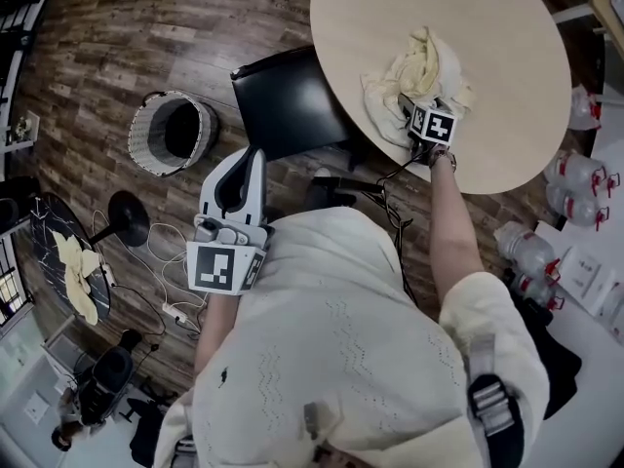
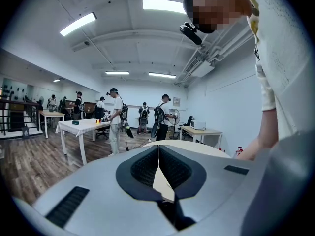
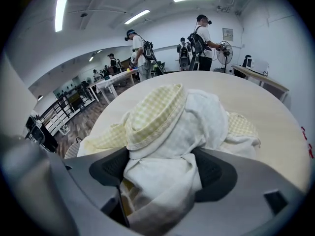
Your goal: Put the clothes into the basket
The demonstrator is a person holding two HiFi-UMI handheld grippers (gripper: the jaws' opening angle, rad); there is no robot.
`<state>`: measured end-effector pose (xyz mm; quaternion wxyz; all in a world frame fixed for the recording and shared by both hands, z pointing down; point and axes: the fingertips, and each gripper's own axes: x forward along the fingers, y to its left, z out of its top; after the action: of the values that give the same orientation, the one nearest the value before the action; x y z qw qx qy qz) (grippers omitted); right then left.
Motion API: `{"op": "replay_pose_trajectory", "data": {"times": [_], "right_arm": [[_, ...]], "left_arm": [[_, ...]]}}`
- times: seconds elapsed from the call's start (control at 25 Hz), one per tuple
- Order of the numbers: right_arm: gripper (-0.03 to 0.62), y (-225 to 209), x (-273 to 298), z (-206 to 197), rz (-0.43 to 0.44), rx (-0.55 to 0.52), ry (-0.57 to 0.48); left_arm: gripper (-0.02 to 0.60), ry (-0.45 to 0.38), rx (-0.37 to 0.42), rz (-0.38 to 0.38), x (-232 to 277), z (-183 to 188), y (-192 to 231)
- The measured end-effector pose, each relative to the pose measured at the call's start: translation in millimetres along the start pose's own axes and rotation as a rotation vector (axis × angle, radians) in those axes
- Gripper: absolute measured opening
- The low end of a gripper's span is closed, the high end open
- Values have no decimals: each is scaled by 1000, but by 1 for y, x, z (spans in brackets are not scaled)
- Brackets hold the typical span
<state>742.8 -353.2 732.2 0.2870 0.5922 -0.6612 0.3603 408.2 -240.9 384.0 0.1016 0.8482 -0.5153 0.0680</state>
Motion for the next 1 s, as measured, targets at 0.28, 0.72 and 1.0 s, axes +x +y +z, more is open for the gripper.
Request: {"op": "replay_pose_trajectory", "data": {"times": [0.28, 0.72, 1.0], "right_arm": [[380, -1, 9, -4, -52, -33, -1], [220, 3, 4, -4, -112, -29, -13], [122, 6, 1, -7, -117, -12, -4]], "left_arm": [[21, 2, 5, -10, 4, -9, -3], [21, 2, -23, 13, -7, -14, 5], [21, 3, -20, 5, -10, -17, 9]]}}
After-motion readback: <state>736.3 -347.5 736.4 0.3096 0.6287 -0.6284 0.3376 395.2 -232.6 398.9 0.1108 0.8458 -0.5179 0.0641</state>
